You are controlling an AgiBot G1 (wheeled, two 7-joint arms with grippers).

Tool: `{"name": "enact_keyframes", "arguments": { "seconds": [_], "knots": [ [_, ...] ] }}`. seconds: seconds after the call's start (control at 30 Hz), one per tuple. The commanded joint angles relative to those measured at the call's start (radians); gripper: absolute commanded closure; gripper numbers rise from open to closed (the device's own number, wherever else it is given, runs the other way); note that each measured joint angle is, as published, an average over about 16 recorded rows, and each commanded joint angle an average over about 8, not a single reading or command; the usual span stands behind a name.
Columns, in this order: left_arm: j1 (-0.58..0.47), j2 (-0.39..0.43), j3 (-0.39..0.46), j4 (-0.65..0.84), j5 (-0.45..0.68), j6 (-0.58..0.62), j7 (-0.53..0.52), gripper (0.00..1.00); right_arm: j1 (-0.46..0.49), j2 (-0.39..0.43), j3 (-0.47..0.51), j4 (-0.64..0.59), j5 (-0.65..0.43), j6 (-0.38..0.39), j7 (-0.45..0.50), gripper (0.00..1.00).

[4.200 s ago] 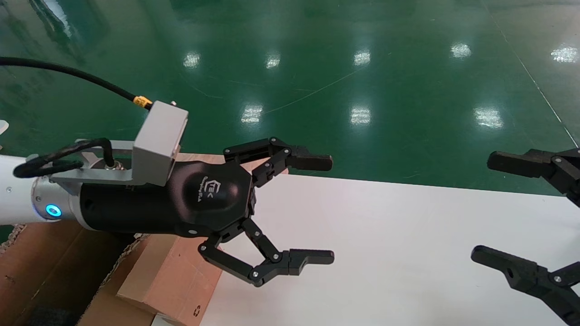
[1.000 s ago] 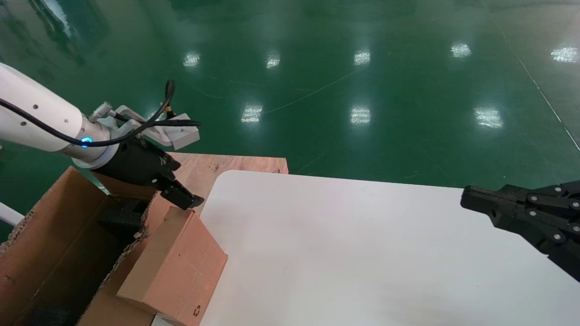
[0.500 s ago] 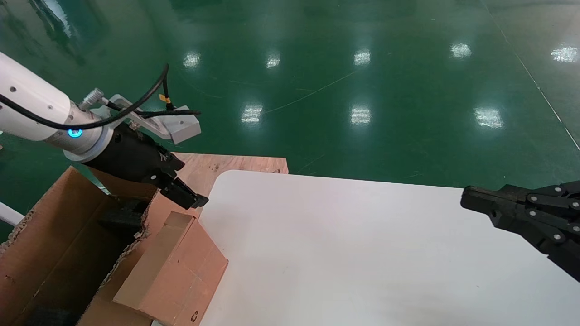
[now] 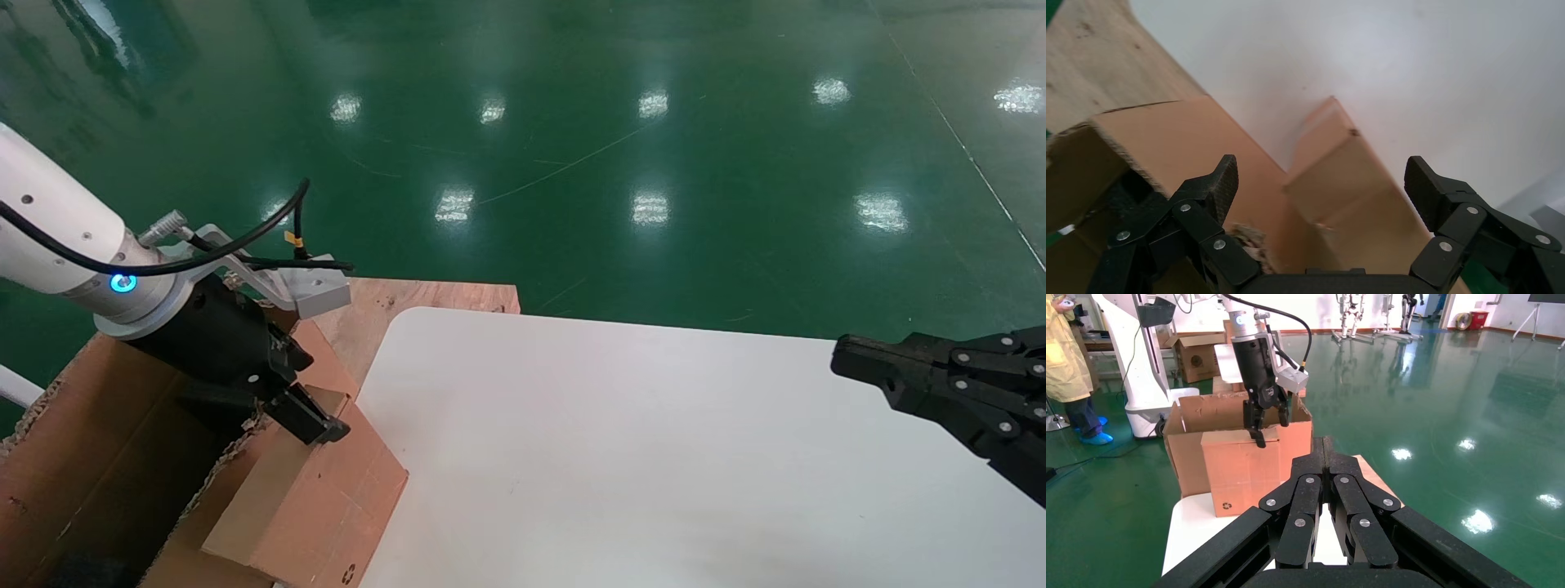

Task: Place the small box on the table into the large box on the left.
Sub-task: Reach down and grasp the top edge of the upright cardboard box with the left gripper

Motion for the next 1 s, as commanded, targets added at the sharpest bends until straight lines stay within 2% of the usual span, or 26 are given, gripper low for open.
{"name": "enact_keyframes", "arguments": {
  "seconds": [0.03, 0.43, 1.0],
  "knots": [
    [-0.023, -0.002, 0.037, -0.001, -0.031, -0.001, 0.001, 0.0, 0.0, 0.0, 0.0, 0.0, 0.0, 0.0, 0.0, 1.0],
    [-0.137, -0.013, 0.234, -0.006, -0.087, -0.01, 0.027, 0.0, 0.0, 0.0, 0.0, 0.0, 0.0, 0.0, 0.0, 1.0],
    [-0.192, 0.007, 0.382, -0.008, -0.141, -0.037, 0.02, 0.0, 0.0, 0.0, 0.0, 0.0, 0.0, 0.0, 0.0, 1.0]
  ]
}}
